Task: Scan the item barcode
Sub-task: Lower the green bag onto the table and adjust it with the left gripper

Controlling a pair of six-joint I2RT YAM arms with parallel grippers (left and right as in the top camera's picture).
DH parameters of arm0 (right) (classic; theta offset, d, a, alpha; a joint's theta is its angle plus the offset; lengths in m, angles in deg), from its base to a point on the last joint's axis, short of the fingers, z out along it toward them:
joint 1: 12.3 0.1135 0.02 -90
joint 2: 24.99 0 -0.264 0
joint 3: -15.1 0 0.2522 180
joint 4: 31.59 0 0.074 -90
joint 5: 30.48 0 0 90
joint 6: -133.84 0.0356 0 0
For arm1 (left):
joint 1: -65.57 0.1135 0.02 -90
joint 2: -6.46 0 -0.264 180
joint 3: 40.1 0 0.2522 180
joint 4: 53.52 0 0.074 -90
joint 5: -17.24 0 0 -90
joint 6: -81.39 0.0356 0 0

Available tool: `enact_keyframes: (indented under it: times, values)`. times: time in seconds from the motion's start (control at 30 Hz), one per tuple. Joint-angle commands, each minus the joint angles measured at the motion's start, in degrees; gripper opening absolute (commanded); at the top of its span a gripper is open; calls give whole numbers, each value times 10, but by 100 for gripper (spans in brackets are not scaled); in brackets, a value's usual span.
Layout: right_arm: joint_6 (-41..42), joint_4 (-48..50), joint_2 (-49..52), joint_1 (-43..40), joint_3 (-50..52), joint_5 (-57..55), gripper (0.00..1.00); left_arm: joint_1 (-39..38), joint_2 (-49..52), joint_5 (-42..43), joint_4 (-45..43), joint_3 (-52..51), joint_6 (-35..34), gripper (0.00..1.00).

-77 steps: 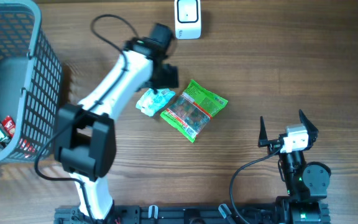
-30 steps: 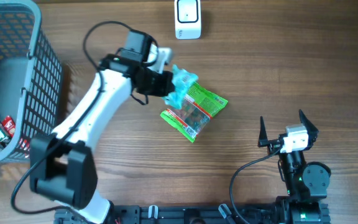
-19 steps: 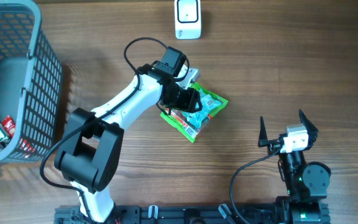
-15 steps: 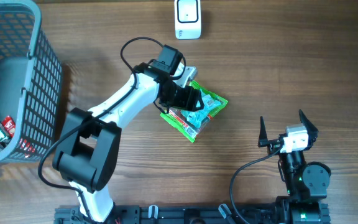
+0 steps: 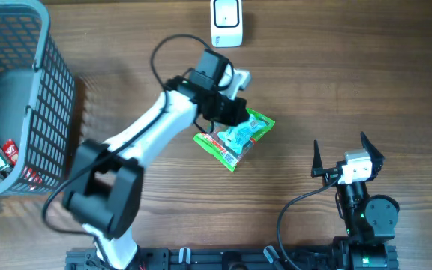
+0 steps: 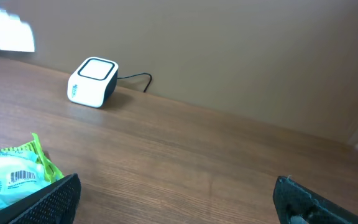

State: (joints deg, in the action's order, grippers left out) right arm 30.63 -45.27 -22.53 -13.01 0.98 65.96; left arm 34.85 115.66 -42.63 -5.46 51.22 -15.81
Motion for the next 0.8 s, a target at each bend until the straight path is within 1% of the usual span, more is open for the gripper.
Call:
enact_keyframes:
  times: [0.0,0.13,0.2,0.27,0.33,0.37,0.4,0.43,0.5,0.53,0.57,0.6,0.63,0.67,0.73,0.77]
  values:
    - [-3,3,0,-2,0,9,100,-4,51,9,17,3,3,10]
    - [-3,3,0,-2,0,9,100,-4,82,-15,65,3,3,12]
    - [-3,3,0,-2,0,9,100,-4,89,-26,69,3,3,12]
    - [-3,3,0,-2,0,9,99,-4,89,-25,69,3,3,15]
    - [-3,3,0,-2,0,9,100,-4,89,-25,76,3,3,27]
    - [-3,3,0,-2,0,9,100,-4,89,-25,83,3,3,38]
    - [-3,3,0,-2,0,9,100,-3,89,-25,87,3,4,45]
    - [-3,3,0,-2,0,9,100,-2,89,-25,93,3,4,47]
    - [-3,3,0,-2,0,9,100,-2,89,-25,100,3,3,43]
    - [-3,3,0,-2,0,9,100,-2,89,-25,101,3,3,43]
    - [-3,3,0,-2,0,9,100,-4,89,-25,101,3,4,53]
    - [-3,3,0,-2,0,9,100,-5,89,-25,101,3,4,51]
    - [-3,3,0,-2,0,9,99,-5,89,-17,101,5,3,47]
    - [-3,3,0,-2,0,9,100,-4,83,17,102,11,4,48]
    - [-3,3,0,-2,0,9,100,5,70,89,100,32,3,55]
    - [-3,3,0,-2,0,9,100,9,63,114,96,42,3,56]
